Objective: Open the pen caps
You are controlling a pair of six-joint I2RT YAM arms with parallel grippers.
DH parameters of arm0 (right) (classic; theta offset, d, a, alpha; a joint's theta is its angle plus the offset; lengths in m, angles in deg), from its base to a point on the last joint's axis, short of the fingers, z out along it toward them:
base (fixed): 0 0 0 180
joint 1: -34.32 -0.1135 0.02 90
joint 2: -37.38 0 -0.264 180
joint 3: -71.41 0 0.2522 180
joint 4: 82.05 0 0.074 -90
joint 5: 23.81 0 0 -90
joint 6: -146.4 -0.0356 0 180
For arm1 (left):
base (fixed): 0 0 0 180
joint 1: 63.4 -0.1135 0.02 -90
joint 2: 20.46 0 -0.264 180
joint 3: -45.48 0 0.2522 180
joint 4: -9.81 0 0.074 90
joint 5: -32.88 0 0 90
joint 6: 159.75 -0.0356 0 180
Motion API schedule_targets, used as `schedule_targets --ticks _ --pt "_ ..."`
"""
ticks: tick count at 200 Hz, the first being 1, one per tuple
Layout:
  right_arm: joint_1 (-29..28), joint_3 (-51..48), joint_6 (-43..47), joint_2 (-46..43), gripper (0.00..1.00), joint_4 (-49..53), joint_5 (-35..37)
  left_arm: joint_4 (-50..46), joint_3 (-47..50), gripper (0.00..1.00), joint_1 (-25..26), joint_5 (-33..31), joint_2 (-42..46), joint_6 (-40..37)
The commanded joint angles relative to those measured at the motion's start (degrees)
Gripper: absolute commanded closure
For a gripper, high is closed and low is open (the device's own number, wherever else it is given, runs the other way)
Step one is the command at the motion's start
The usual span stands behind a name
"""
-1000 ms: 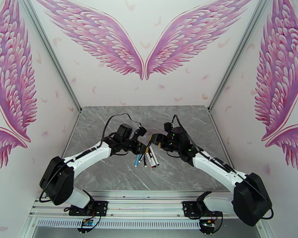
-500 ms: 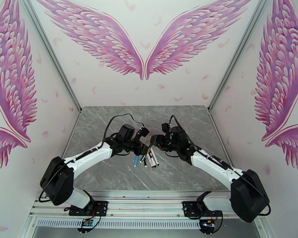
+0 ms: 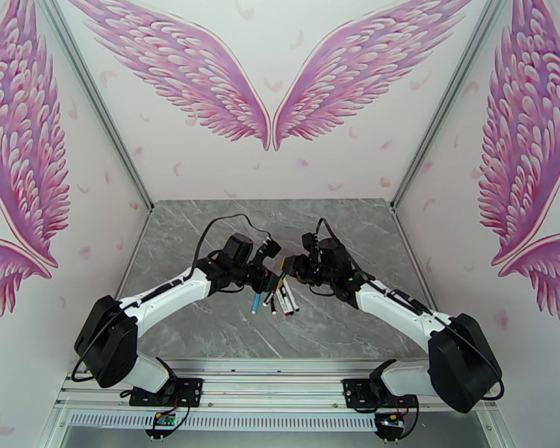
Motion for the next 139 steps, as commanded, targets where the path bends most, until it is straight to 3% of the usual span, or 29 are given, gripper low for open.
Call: schedule_targets --ticks 1,73,102,139 --pt "-0.5 1.9 0.1 0.5 0.73 -0.1 -0.4 -0.8 -2.2 0.87 0.4 0.6 1.9 -0.9" --pt "-0.5 1.7 0.4 0.2 0.74 0.0 0.0 -1.2 -2.2 0.87 0.7 1.2 1.6 -1.2" --pt "-0.5 1.4 0.5 0.0 0.80 -0.1 0.1 -1.1 -2.2 0.87 0.7 1.8 1.6 -1.0" --pt "-0.5 1.0 0.3 -0.5 0.87 -0.8 -0.3 0.6 -1.9 0.76 0.7 2.0 1.5 0.3"
